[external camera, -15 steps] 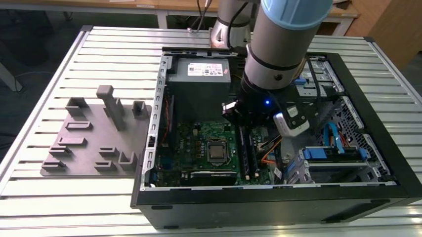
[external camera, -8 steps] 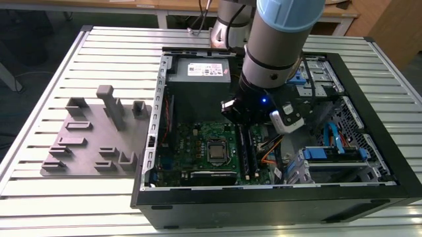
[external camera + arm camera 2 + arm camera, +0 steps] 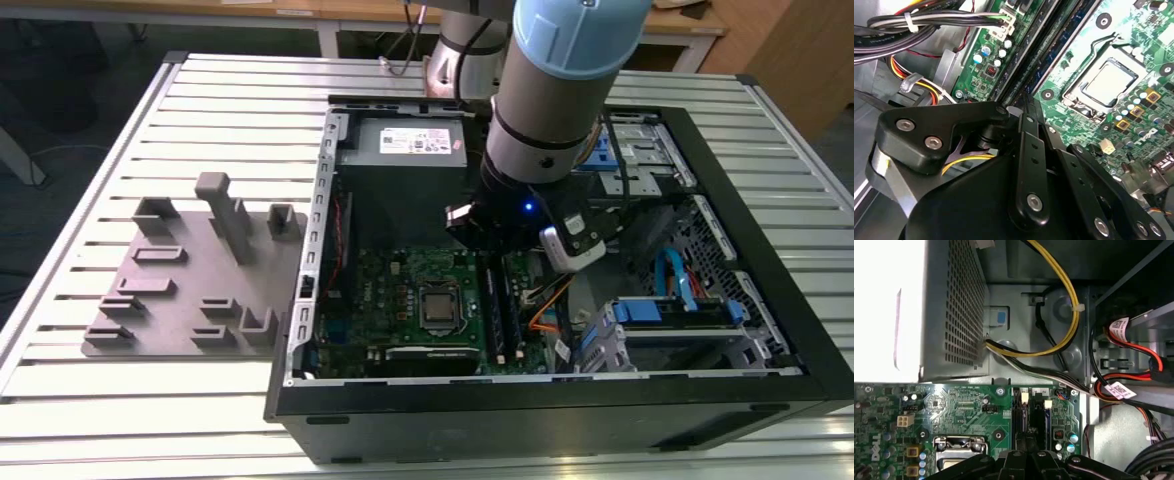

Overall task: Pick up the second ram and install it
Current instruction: 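Press down the second ram until it locks into place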

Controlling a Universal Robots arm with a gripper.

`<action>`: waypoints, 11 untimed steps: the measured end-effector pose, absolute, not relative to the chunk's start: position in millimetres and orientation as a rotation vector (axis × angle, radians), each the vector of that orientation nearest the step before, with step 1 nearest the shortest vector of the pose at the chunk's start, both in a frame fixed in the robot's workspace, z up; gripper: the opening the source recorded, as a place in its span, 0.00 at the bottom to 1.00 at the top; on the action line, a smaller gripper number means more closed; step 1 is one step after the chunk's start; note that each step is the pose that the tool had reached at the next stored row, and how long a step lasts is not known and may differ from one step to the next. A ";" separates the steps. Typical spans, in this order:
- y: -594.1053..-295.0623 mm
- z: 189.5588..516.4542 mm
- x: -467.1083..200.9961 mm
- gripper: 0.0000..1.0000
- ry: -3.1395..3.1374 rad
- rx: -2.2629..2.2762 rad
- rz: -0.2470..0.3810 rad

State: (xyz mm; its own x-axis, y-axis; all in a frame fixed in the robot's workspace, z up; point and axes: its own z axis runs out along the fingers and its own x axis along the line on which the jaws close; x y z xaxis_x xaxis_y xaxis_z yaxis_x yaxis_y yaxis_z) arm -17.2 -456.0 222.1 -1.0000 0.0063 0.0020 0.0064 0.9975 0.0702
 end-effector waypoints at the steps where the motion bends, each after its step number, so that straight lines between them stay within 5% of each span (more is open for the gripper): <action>1: -455.7 221.1 -17.2 0.11 -3.138 -0.010 -0.111; 11: -454.6 228.3 -17.2 0.11 -3.139 -0.010 -0.114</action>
